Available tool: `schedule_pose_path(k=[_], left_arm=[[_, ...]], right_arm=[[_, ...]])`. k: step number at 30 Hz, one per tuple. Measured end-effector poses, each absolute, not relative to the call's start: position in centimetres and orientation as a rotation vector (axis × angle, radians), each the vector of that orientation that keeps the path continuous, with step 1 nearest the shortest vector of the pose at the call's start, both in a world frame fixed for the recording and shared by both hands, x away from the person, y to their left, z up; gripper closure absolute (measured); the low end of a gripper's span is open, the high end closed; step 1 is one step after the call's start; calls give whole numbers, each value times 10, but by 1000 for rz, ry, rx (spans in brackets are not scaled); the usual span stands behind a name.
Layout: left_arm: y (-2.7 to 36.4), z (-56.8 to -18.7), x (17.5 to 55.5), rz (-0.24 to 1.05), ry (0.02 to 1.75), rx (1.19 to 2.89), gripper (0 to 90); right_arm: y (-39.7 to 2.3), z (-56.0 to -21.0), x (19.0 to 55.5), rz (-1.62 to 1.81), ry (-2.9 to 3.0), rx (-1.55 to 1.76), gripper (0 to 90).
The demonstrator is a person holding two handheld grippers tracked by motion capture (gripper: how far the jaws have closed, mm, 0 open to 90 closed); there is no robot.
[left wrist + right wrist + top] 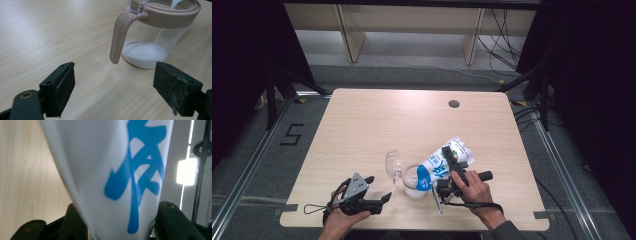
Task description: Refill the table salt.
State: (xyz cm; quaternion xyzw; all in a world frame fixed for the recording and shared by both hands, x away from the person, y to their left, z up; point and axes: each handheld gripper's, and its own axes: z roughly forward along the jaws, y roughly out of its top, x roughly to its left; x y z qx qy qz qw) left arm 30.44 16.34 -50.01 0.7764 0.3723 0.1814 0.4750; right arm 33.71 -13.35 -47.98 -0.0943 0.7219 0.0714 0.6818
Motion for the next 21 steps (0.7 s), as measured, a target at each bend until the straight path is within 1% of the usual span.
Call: schedule_pose_path(k=[4, 8, 9, 21], left_arm=[[163, -500, 304, 442, 917, 1898, 173], [164, -500, 304, 443, 912, 1896, 173], [164, -500, 304, 443, 912, 1896, 173], [163, -500, 304, 436, 917, 1893, 173]], right_arm=[[-133, -480, 337, 147, 1618, -195, 604], [-132, -478, 341, 152, 1602, -259, 606], [-132, -480, 339, 165, 1611, -215, 606], [-132, -479, 338, 141, 1617, -209, 609]])
